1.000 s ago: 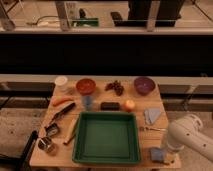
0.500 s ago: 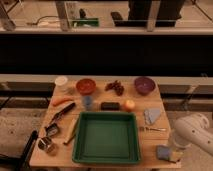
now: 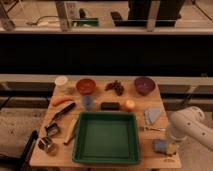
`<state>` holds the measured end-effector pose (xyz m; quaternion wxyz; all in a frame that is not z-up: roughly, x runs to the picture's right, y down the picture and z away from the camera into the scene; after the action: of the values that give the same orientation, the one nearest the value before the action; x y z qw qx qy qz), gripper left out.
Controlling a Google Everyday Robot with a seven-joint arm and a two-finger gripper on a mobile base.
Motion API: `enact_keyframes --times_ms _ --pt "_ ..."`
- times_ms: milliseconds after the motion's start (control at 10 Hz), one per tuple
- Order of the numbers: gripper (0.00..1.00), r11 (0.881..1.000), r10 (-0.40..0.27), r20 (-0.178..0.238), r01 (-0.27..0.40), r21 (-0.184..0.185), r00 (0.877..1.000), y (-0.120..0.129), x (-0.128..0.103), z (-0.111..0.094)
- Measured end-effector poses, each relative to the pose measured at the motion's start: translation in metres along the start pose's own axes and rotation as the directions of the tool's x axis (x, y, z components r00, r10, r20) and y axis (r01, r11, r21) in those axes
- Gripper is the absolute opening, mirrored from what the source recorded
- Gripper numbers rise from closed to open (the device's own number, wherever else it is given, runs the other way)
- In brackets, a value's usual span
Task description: Wipe table surface with sponge
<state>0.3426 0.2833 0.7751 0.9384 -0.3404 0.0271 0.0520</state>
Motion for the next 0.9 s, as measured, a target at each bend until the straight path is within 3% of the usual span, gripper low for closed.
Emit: enact_keyframes --times_ms 500,900 --pt "0.04 0.999 -0.041 0.015 0.041 -0.014 0.999 0.005 -0.028 0.005" --pt "0.04 0.998 -0.053 0.015 0.053 -0.016 0.999 0.043 -0.029 -0.007"
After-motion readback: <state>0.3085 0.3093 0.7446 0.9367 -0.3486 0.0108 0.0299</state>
